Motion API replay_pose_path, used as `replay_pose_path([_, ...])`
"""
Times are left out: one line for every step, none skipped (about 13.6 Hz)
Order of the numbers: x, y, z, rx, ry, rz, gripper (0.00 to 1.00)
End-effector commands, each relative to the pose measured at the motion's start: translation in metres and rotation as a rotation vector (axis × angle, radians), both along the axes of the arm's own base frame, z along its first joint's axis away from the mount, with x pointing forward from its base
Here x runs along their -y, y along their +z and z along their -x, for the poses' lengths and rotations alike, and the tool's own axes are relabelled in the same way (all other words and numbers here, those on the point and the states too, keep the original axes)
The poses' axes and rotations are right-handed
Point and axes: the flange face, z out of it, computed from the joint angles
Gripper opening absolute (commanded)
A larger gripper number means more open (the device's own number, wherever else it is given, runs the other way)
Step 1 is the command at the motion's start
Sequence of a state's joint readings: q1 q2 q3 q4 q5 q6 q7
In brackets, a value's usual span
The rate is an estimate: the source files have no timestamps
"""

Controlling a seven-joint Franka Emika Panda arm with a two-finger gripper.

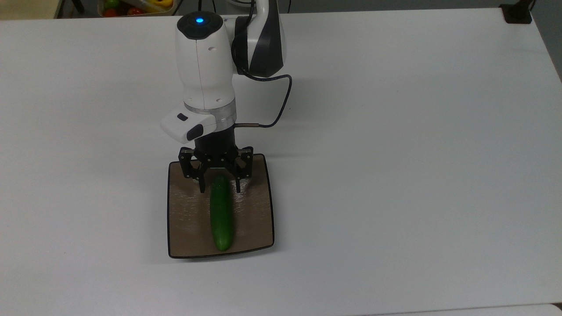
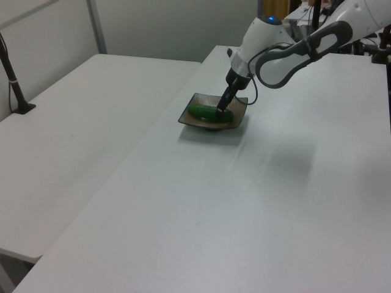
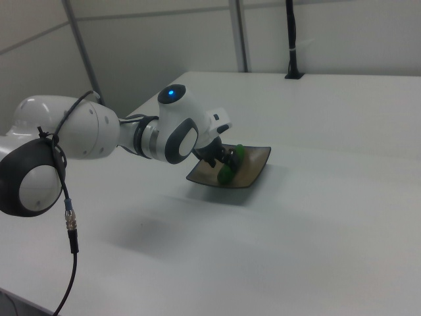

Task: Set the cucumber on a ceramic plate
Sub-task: 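Lower the cucumber onto the plate's center, then open the gripper to release the cucumber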

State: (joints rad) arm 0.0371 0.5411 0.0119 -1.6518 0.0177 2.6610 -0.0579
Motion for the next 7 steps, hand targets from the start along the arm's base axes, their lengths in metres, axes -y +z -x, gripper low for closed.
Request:
replay_pose_path([-0.002, 0.018, 0.005, 0.023, 0.008, -0.001, 1.0])
replay_pose_path([-0.002, 0.028, 0.009, 0.024, 0.008, -0.001, 1.0])
replay_pose_path([-0.001, 0.054, 0.017, -0.001, 0.009, 0.001, 1.0])
replay_pose_path([-0.001, 0.074, 0.024, -0.03, 0.01, 0.0, 1.0])
replay_pose_path([-0.001, 0.094, 0.032, -0.06, 0.01, 0.0, 1.0])
replay_pose_path([-0.001, 0.114, 0.041, -0.081, 0.012, 0.001, 1.0])
replay_pose_path([-0.001, 0.141, 0.054, -0.115, 0.014, 0.0, 1.0])
